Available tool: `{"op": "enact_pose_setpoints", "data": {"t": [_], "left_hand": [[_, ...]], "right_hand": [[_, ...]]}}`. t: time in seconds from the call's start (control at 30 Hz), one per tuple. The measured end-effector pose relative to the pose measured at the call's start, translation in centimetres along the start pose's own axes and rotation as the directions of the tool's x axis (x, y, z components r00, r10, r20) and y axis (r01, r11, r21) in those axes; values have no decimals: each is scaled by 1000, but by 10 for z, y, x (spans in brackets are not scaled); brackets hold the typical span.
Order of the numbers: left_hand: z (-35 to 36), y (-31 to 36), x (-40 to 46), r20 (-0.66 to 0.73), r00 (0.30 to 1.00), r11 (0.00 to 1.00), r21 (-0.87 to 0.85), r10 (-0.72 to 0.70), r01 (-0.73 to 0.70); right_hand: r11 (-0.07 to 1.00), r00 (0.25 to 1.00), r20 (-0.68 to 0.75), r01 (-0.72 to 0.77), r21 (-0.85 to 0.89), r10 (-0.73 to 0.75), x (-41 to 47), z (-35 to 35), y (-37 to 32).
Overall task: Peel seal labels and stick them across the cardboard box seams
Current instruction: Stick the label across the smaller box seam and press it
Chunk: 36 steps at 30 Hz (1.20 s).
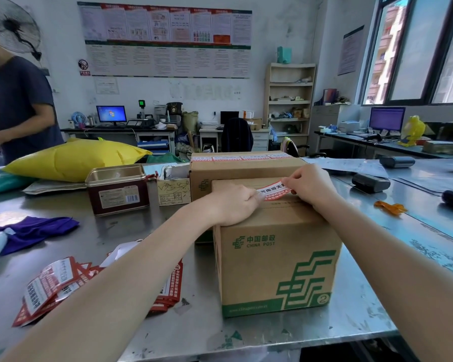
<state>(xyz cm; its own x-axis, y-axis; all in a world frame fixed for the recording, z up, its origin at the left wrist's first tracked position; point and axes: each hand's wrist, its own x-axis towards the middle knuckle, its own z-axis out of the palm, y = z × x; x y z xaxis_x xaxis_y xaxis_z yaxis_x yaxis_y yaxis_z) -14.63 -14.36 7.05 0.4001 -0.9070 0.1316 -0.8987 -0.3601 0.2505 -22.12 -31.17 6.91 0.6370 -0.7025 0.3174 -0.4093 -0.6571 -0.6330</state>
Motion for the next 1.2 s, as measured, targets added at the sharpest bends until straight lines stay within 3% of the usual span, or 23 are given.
{"op": "enact_pose_setpoints", "data": {"t": [0.23,0.37,0.8,1.2], "left_hand": [[-4,-4,-6,149,989,999,41,4,-11],[-6,-1,1,188,980,990,138,-61,35],[-1,-4,0,190,979,981,187,-79,43],[-2,15,13,244,968,970,244,-51,-10]], "right_hand": [[995,1000,-30,6,-95,-9,1,2,1],[996,998,-58,-9,-86,4,1,4,1],[958,950,-255,-109,265,179,-3,-1,5],[937,943,-262,-111,330,204,-10,-5,3]]}}
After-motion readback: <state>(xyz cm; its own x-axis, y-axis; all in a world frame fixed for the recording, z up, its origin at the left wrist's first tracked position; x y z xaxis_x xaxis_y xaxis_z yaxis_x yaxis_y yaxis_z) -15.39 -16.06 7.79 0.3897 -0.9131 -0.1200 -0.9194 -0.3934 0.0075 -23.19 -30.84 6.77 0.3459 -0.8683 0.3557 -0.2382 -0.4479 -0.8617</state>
